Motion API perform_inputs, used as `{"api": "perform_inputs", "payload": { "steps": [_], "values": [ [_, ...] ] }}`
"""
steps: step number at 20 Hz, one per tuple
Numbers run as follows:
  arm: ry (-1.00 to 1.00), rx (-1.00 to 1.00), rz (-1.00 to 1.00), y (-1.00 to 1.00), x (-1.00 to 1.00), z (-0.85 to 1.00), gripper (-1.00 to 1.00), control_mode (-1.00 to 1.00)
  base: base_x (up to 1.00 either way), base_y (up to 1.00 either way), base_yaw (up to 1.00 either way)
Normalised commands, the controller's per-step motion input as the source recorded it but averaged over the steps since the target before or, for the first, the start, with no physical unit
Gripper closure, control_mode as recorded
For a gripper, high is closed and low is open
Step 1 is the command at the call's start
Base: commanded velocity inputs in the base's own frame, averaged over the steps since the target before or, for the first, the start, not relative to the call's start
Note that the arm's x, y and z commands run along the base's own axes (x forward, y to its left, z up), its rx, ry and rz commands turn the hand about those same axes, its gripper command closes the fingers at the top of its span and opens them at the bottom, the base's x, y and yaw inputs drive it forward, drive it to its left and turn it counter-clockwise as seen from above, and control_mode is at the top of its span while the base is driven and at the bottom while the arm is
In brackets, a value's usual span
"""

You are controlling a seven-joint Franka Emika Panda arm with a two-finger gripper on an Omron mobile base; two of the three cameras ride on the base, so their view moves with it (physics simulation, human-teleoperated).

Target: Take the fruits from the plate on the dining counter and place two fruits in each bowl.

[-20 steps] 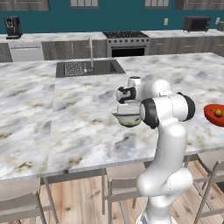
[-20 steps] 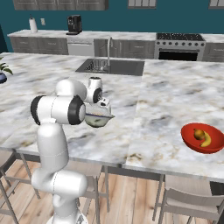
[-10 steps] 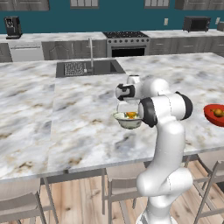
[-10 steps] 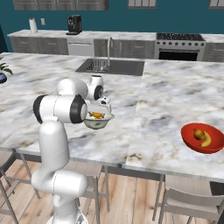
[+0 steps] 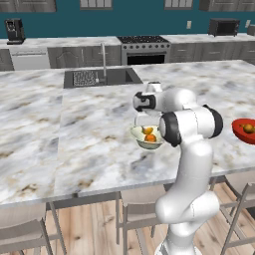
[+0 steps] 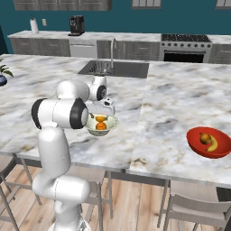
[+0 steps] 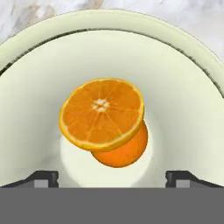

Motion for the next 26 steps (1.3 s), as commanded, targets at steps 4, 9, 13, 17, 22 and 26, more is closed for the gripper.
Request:
{"api": "perform_inputs", "payload": {
  "steps": [4, 9, 13, 17, 22, 26],
  "values": [
    [-0.02, 0.0, 0.0, -0.14, -0.51, 0.52, -1.0, -1.0, 0.0, 0.0, 0.0],
    [-0.04, 0.0, 0.0, -0.09, -0.99, 0.77, -1.0, -1.0, 0.0, 0.0, 0.0],
    [-0.13, 0.0, 0.0, 0.0, -1.0, 0.98, -1.0, -1.0, 0.0, 0.0, 0.0],
    [-0.07, 0.0, -0.01, 0.0, -1.0, 0.95, -1.0, -1.0, 0.0, 0.0, 0.0],
    [-0.01, -0.01, 0.0, 0.0, -1.0, 0.87, -1.0, -1.0, 0.0, 0.0, 0.0],
    [0.0, 0.0, 0.0, 0.0, -1.0, 0.62, -1.0, -1.0, 0.0, 0.0, 0.0]
  ]
}}
